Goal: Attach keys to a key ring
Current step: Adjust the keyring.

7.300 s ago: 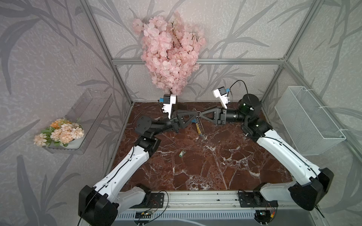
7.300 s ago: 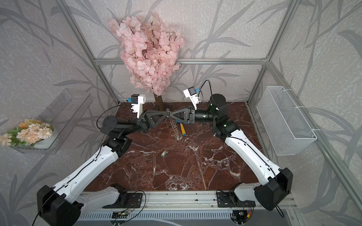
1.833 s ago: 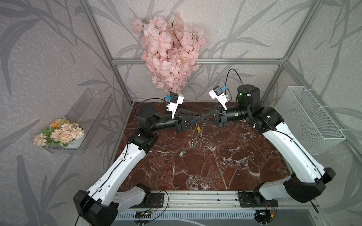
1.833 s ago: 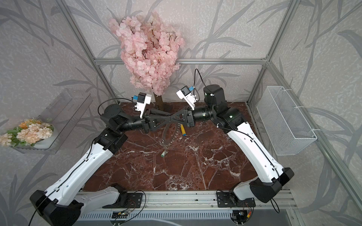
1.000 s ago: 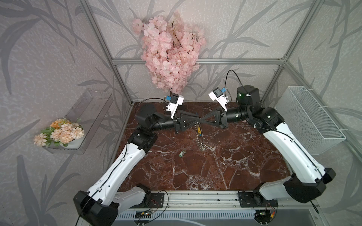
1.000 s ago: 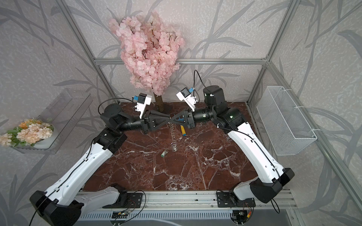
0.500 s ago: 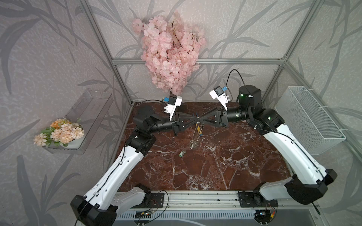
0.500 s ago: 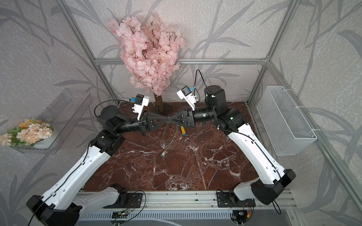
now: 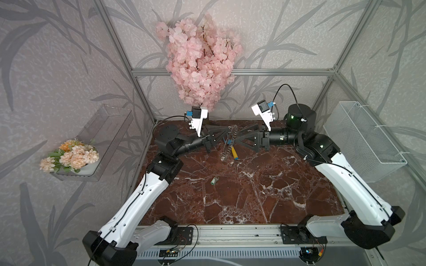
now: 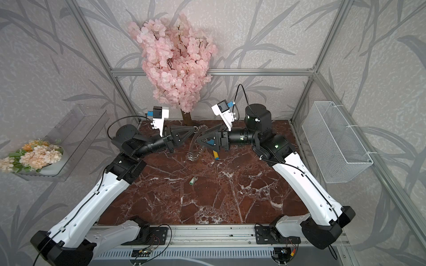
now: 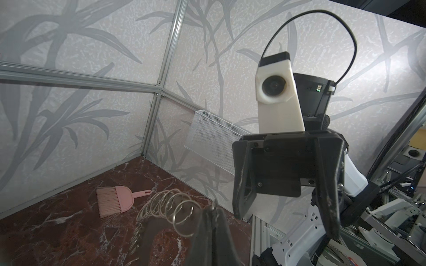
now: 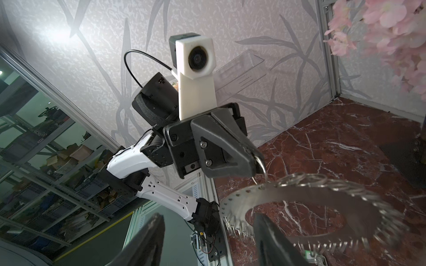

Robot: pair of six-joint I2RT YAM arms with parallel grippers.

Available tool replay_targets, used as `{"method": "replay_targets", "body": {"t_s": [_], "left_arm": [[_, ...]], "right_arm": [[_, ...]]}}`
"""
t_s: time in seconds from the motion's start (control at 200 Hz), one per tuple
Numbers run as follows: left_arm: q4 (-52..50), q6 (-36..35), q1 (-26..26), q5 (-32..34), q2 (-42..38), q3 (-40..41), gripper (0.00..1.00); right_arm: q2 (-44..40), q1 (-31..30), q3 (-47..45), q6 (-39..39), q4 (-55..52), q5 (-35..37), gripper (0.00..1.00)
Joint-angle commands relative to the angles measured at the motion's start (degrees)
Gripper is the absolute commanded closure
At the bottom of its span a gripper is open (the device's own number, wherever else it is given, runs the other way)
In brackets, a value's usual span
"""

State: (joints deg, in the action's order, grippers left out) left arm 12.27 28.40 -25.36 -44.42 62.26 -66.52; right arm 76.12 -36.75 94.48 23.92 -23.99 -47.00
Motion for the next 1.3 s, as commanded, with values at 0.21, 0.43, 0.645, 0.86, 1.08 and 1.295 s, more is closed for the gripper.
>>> {"method": "replay_targets", "body": {"t_s": [0.21,0.43,0.645,0.86,1.08,1.295], "left_arm": [[5.19,0.71,0.27,7.45,-1.32,0.71,1.0],[4.32,-0.09,0.24,9.18,-1.27,1.0,1.0],[4.57,0.29,0.17,8.74,-1.61,1.58,1.0],[4.78,0.79,0.18,7.79,-1.84,1.82,1.0],[4.36,0.53,0.21,7.88,-1.94,2.17,1.0],[3.78,-0.24,0.14,9.24,-2.05,2.37,1.0]], "right_arm": [[0.85,-6.69,3.37,-8.35,-7.9,11.53,0.11],[4.87,-12.37,8.79,-13.11,-15.75,24.83,0.11],[8.52,-13.93,12.3,-13.58,-19.6,36.19,0.11],[10.72,-13.87,13.63,-13.38,-20.33,40.91,0.15],[10.07,-13.87,13.12,-13.46,-19.74,43.13,0.35],[9.07,-13.87,12.45,-13.66,-19.58,44.08,0.51]]}}
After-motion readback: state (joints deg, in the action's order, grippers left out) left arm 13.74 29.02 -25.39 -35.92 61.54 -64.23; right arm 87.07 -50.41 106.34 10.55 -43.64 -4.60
